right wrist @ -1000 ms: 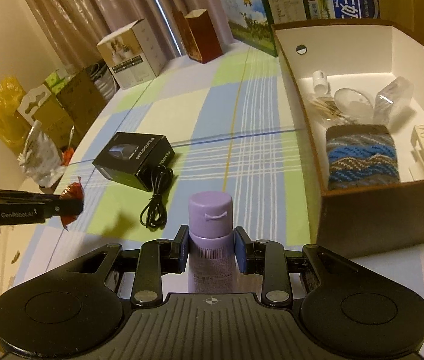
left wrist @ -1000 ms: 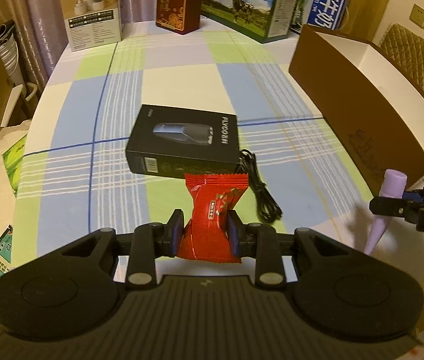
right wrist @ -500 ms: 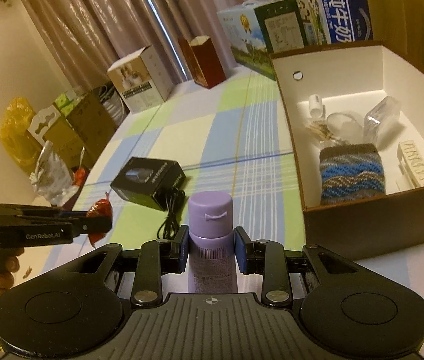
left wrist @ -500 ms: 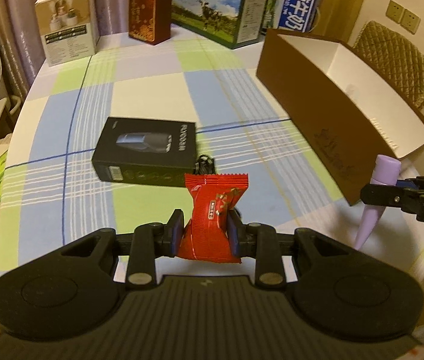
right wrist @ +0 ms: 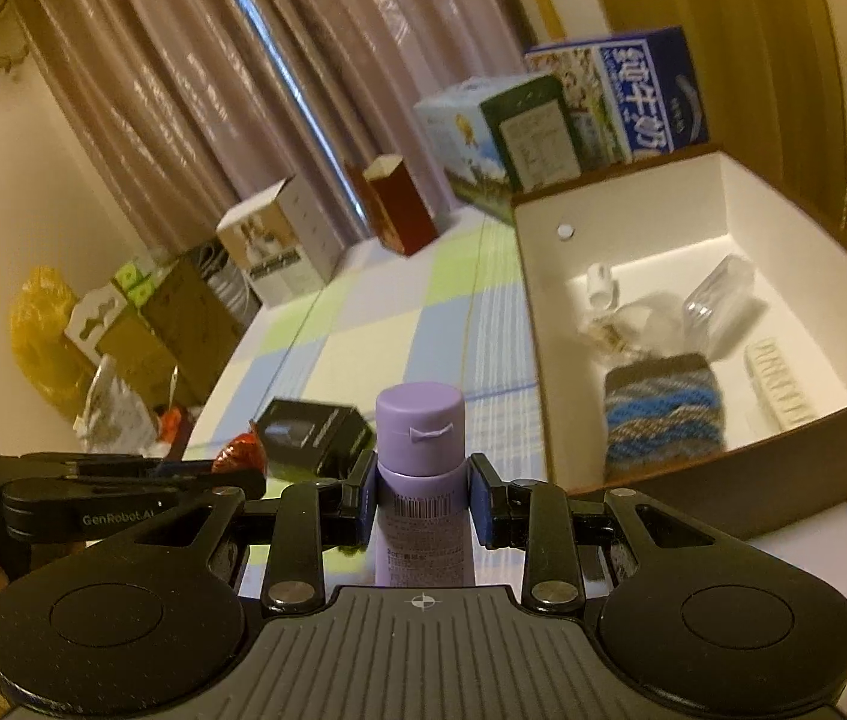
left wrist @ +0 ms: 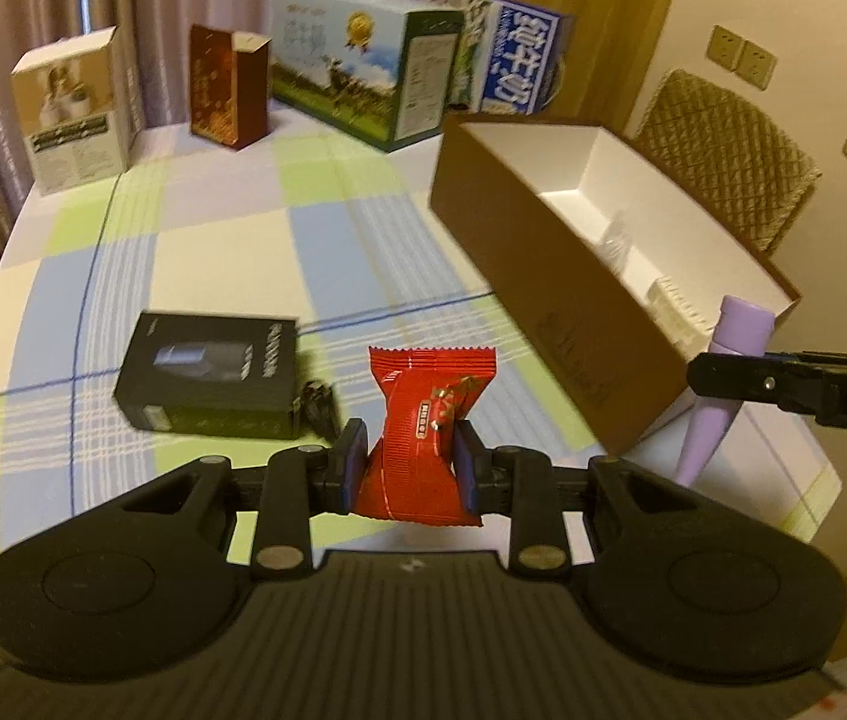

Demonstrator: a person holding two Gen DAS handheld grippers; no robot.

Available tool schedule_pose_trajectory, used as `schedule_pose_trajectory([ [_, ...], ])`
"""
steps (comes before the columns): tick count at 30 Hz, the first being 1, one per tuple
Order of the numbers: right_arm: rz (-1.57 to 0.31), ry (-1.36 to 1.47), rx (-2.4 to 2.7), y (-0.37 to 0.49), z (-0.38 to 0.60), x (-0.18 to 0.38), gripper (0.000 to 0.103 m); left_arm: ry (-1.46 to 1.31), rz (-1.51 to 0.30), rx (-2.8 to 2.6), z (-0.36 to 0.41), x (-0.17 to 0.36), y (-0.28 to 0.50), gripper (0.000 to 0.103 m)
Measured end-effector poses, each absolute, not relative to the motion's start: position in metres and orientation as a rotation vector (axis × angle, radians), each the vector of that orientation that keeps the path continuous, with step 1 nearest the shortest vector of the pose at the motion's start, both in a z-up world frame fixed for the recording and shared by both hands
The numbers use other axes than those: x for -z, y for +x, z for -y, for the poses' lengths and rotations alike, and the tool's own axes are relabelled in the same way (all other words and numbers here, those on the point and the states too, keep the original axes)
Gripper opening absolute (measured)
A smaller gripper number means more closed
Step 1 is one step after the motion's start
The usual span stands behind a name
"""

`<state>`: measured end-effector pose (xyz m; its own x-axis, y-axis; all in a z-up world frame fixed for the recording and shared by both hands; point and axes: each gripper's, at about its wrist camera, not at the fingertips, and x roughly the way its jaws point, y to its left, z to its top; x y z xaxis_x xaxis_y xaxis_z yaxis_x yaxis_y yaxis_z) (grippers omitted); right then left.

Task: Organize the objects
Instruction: 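Carry the candy packet and lilac tube over the cardboard box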

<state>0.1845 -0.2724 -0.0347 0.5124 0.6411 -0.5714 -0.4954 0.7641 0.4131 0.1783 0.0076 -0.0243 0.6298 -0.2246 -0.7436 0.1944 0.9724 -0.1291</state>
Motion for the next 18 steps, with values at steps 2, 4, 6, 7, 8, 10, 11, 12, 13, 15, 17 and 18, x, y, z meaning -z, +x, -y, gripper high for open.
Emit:
schedule_pose_trajectory([
  [2, -0.754, 0.217, -0.68, 0.185, 0.28, 0.029, 0.028, -0.032, -0.847, 0.254, -0.001, 0.02, 0.181, 0.026],
  [4, -0.738, 0.225, -0.667, 0.187, 0.287, 0.024, 0.028, -0.027, -0.837, 0.271, 0.006, 0.016, 0.183, 0.026],
  [6, -0.722, 0.233, -0.656, 0.189, 0.294, 0.018, 0.028, -0.02, -0.831, 0.287, 0.014, 0.013, 0.186, 0.026],
  [7, -0.713, 0.236, -0.65, 0.191, 0.298, 0.016, 0.028, -0.016, -0.827, 0.295, 0.019, 0.012, 0.188, 0.026],
  [8, -0.705, 0.238, -0.643, 0.193, 0.302, 0.013, 0.028, -0.014, -0.822, 0.305, 0.023, 0.01, 0.19, 0.026],
  [10, -0.686, 0.244, -0.628, 0.197, 0.311, 0.007, 0.028, -0.012, -0.812, 0.326, 0.032, 0.006, 0.194, 0.026],
  [11, -0.677, 0.247, -0.621, 0.2, 0.315, 0.005, 0.028, -0.009, -0.805, 0.337, 0.037, 0.004, 0.197, 0.026],
  [12, -0.668, 0.247, -0.614, 0.202, 0.319, 0.002, 0.028, -0.005, -0.798, 0.347, 0.042, 0.002, 0.199, 0.026],
  [13, -0.66, 0.247, -0.607, 0.205, 0.324, 0.0, 0.028, -0.001, -0.79, 0.358, 0.047, 0.0, 0.201, 0.026],
  [15, -0.645, 0.246, -0.593, 0.211, 0.332, -0.005, 0.028, 0.005, -0.776, 0.382, 0.059, -0.004, 0.206, 0.026],
  [17, -0.633, 0.24, -0.58, 0.219, 0.34, -0.007, 0.028, 0.016, -0.763, 0.404, 0.073, -0.007, 0.21, 0.026],
  [18, -0.629, 0.237, -0.573, 0.222, 0.343, -0.008, 0.028, 0.02, -0.759, 0.413, 0.079, -0.008, 0.213, 0.026],
])
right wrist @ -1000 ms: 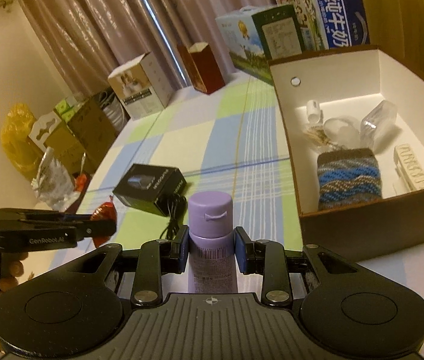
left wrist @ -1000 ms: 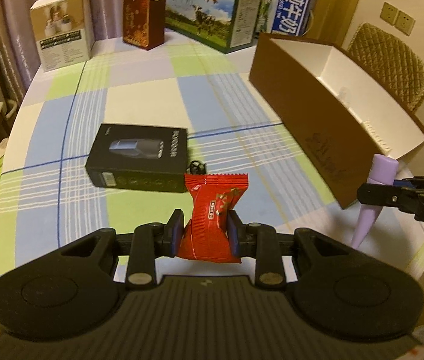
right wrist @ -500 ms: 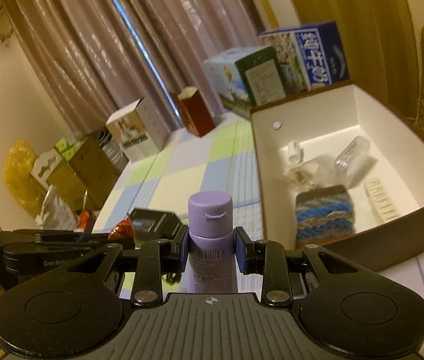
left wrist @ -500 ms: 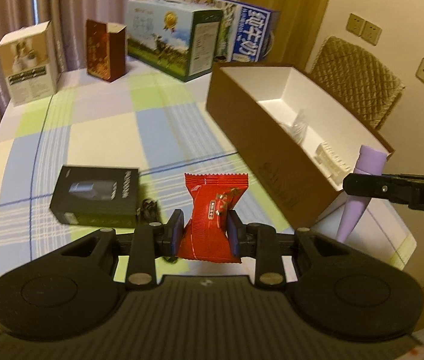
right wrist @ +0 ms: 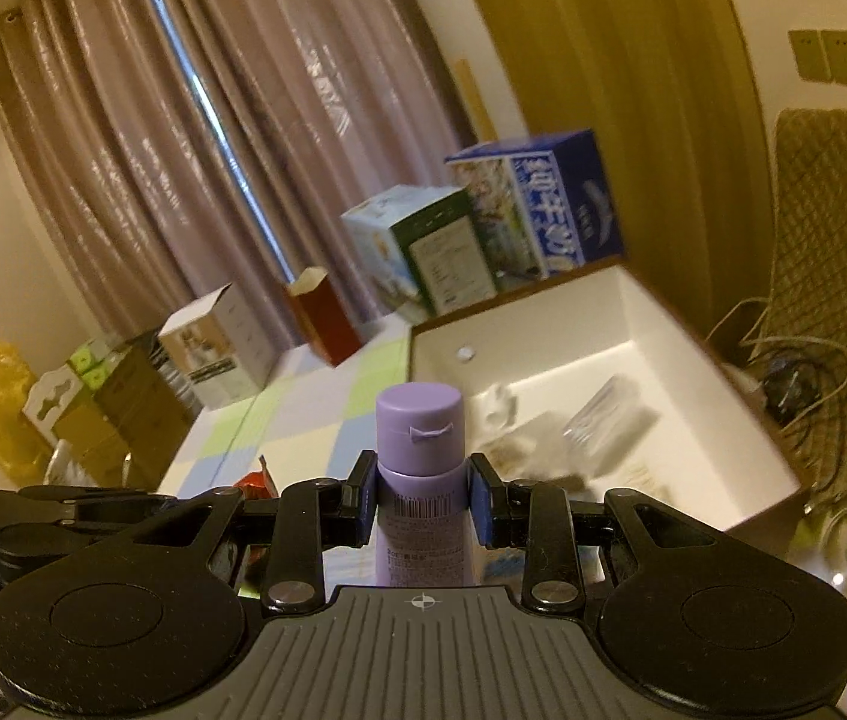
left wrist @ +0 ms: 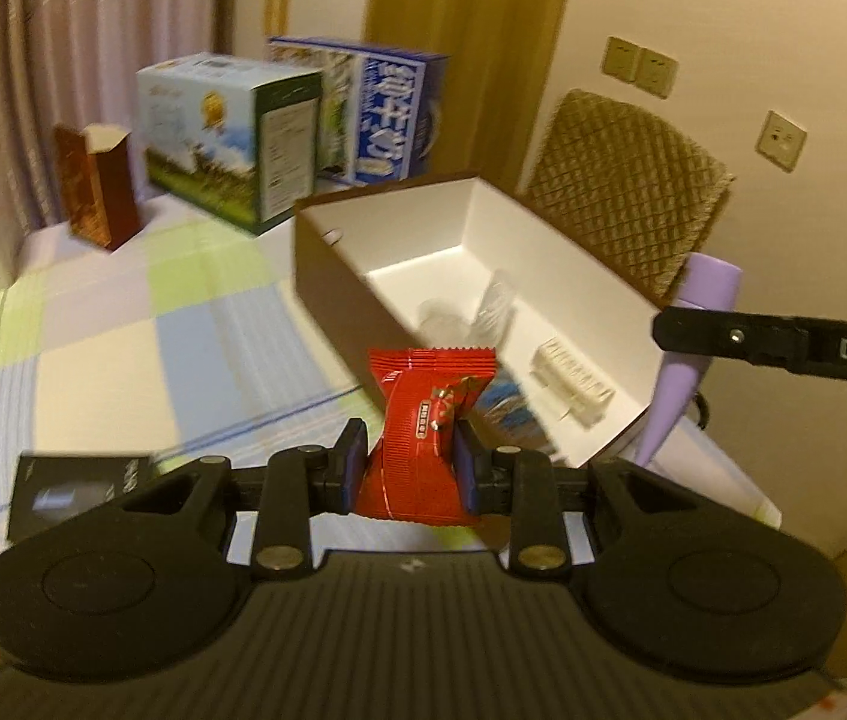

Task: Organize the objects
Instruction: 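Carry the candy packet and lilac tube over the cardboard box, then lower both items into the box and open both tools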

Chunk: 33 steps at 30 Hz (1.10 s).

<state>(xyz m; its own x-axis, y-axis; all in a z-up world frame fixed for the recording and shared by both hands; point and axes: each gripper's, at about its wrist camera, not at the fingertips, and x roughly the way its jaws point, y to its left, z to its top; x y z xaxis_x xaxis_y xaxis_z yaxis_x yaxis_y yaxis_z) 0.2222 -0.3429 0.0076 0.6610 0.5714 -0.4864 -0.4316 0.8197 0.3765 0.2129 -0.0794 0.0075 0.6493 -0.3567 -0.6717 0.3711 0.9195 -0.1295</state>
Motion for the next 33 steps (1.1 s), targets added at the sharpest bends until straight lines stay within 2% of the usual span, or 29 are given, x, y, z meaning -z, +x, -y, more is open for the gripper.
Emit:
schedule_pose_trajectory([
  [13, -0.634, 0.221, -0.521, 0.27, 0.375, 0.002, 0.028, 0.088, -0.749, 0.489, 0.157, -0.003, 0.254, 0.026],
  [33, -0.82, 0.202, -0.519, 0.321, 0.369, 0.056, 0.028, 0.151, -0.902, 0.458, 0.194, 0.05, 0.32, 0.026],
])
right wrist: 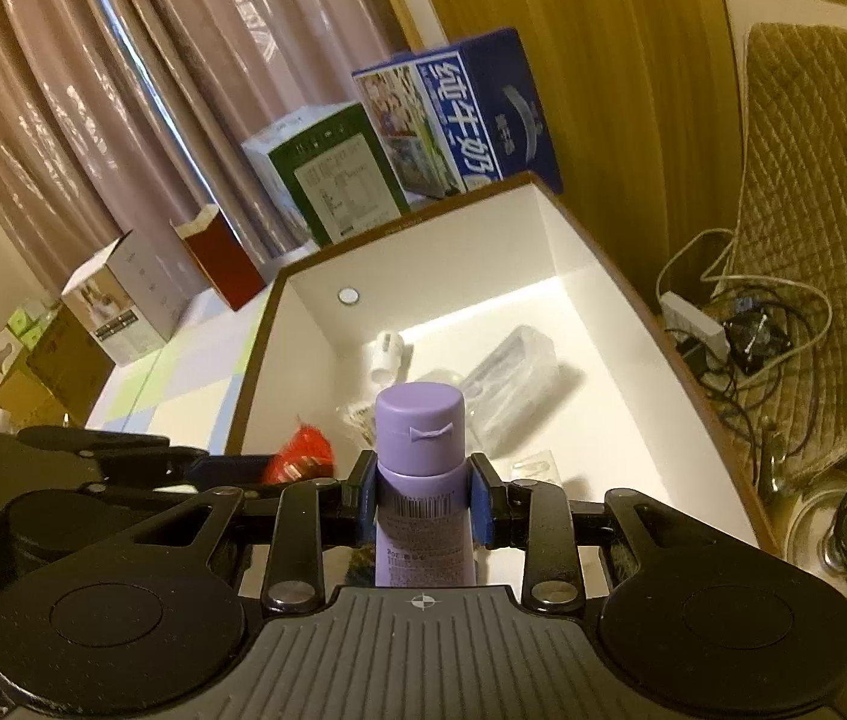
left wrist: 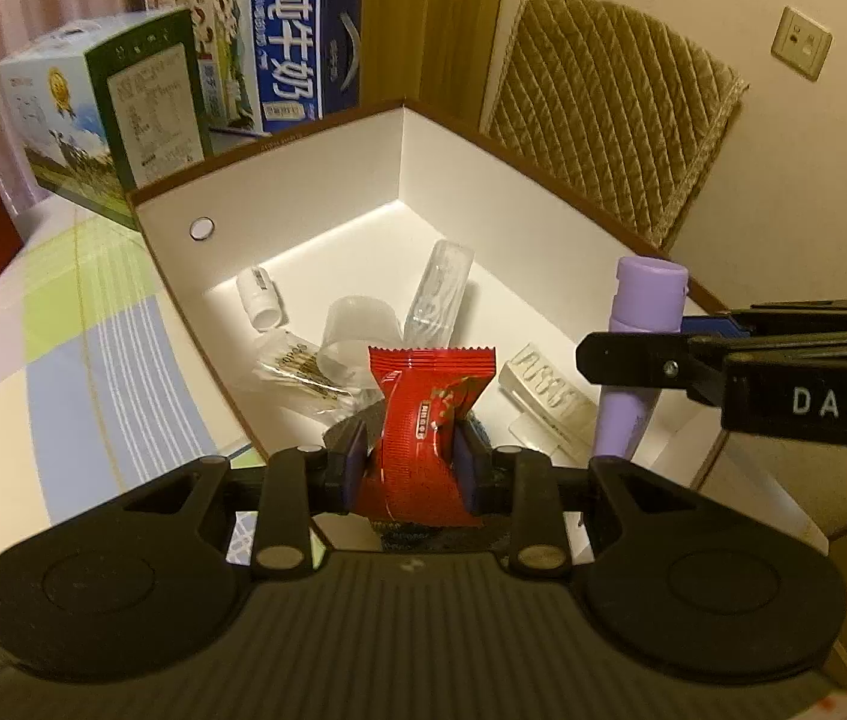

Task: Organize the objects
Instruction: 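Lower both items into the box and open both tools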

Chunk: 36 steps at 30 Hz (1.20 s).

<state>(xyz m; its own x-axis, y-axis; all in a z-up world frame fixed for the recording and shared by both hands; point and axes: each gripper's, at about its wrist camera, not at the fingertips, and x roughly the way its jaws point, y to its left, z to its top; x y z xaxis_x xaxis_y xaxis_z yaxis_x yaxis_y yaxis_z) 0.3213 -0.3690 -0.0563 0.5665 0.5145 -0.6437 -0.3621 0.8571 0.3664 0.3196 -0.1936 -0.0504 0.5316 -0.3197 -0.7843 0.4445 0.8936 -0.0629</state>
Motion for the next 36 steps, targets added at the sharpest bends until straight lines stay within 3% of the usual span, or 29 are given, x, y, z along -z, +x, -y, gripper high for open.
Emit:
schedule_pose_trajectory([
  [4, -0.846, 0.206, -0.523, 0.325, 0.365, 0.061, 0.028, 0.17, -0.918, 0.453, 0.197, 0.057, 0.328, 0.027],
  [11, -0.91, 0.211, -0.525, 0.333, 0.357, 0.072, 0.028, 0.178, -0.909, 0.423, 0.194, 0.055, 0.337, 0.054],
  [13, -0.924, 0.211, -0.523, 0.337, 0.354, 0.075, 0.029, 0.182, -0.903, 0.419, 0.192, 0.053, 0.339, 0.055],
  [20, -0.904, 0.228, -0.472, 0.341, 0.36, 0.072, 0.057, 0.171, -0.885, 0.412, 0.187, 0.046, 0.339, 0.061],
  [26, -0.881, 0.192, -0.446, 0.332, 0.367, 0.066, 0.071, 0.163, -0.863, 0.408, 0.183, 0.038, 0.331, 0.074],
  [31, -0.863, 0.168, -0.435, 0.32, 0.369, 0.06, 0.08, 0.153, -0.853, 0.421, 0.179, 0.032, 0.321, 0.076],
  [36, -0.834, 0.155, -0.43, 0.307, 0.37, 0.053, 0.09, 0.132, -0.847, 0.417, 0.172, 0.025, 0.307, 0.089],
])
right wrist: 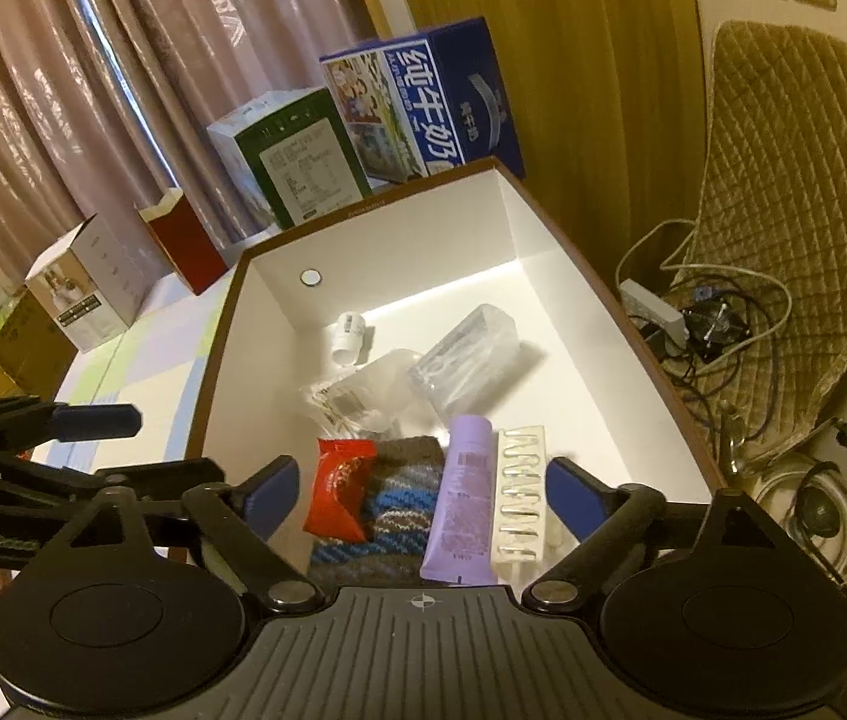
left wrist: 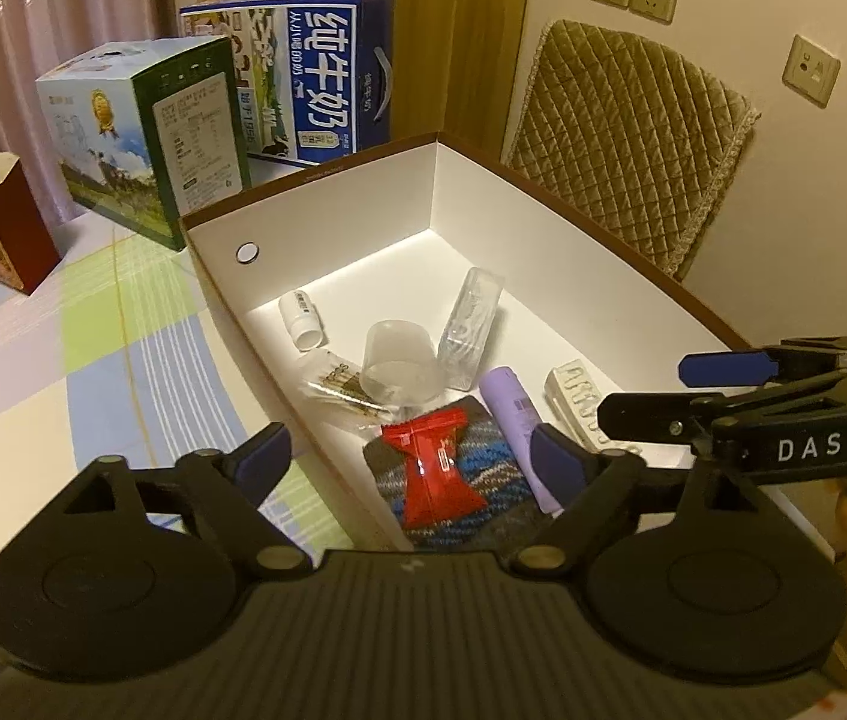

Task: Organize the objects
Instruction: 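Lower both items into the box and open both tools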

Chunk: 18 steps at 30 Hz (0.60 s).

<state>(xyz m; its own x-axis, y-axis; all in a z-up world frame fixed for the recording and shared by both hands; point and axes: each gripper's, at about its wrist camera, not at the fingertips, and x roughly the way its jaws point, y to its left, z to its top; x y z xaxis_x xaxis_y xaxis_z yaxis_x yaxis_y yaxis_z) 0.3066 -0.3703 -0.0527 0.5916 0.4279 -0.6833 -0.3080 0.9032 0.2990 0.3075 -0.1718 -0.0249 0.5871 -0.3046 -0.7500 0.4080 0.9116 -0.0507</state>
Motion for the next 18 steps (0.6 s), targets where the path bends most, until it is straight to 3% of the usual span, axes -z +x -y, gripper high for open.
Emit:
schedule_pose_trajectory([
  [3, -0.816, 0.143, -0.421, 0.298, 0.37, 0.049, 0.096, 0.111, -0.843, 0.412, 0.166, 0.02, 0.297, 0.097],
  [8, -0.806, 0.118, -0.404, 0.285, 0.365, 0.047, 0.101, 0.088, -0.87, 0.365, 0.154, 0.017, 0.283, 0.102],
  [18, -0.815, 0.111, -0.395, 0.258, 0.352, 0.046, 0.101, 0.036, -0.919, 0.252, 0.119, 0.018, 0.254, 0.102],
])
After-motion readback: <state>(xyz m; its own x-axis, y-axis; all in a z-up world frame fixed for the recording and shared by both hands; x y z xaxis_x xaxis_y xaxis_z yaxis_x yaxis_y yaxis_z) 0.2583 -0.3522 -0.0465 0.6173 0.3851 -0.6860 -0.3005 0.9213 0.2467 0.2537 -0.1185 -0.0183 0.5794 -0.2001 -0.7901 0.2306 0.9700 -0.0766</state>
